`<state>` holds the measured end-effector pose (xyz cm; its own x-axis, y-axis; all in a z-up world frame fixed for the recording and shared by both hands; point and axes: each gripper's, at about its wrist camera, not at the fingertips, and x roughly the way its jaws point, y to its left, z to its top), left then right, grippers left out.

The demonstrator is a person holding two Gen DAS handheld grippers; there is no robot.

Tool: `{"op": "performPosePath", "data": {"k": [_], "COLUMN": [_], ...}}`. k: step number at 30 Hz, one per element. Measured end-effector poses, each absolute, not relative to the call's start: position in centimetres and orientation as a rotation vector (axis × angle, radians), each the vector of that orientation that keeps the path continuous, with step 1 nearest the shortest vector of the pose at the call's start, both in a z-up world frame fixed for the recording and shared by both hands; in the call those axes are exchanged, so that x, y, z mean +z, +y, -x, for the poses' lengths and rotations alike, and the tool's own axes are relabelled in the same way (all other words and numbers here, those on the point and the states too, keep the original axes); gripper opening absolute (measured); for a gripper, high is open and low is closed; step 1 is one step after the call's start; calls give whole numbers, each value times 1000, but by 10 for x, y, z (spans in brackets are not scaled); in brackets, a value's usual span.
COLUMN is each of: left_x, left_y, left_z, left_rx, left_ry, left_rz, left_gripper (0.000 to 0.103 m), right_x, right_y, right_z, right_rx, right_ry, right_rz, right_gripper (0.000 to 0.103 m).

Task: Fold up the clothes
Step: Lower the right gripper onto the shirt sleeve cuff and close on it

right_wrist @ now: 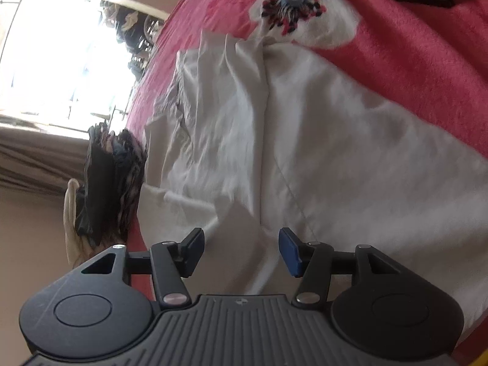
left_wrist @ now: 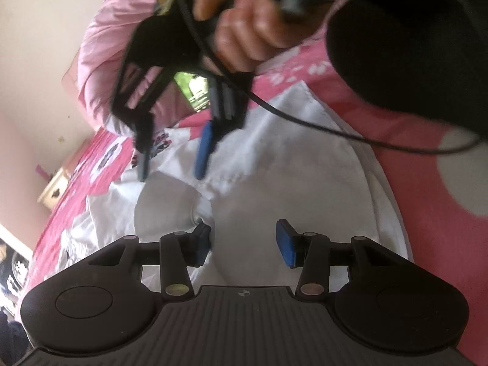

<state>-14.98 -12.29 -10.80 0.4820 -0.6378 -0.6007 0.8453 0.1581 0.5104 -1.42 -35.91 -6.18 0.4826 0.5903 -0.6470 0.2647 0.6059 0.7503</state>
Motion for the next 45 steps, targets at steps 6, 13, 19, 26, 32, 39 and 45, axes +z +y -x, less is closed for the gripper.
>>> {"op": "performPosePath", "data": {"k": [6,13,19,26,32,39,45], "left_x": [-110,-106,-103,-96,-92,-99,-106], "left_y": [-123,-120,-117,-112,-109,-113,-111], "left_z": [156,157,162,165,160,149,145], "left_rx": [-1067,-1051,-1040,-1015,-988,-991,-996], "left_ry": [279,328,363,391,412,451,485], "left_rz": [-914,-849,-818,-795,-760,-744,-726], "left_gripper": [46,51,57,59,59,60,62], "right_x": [-58,-43,-33,-23,-27,-52,-65], "right_y": [-349,-348,-374,-386,-356,-325,-363], "right_z": [-9,18,51,46,23,24,23], "right_rx": [233,412,421,369,387,287,263], "right_ry": [1057,1044,1097,1061,1082,1183,1248], "right_rz": [-810,-775,-708,-700,-561,-210,-527], "right_gripper": [57,57,57,56,48,49,55]}}
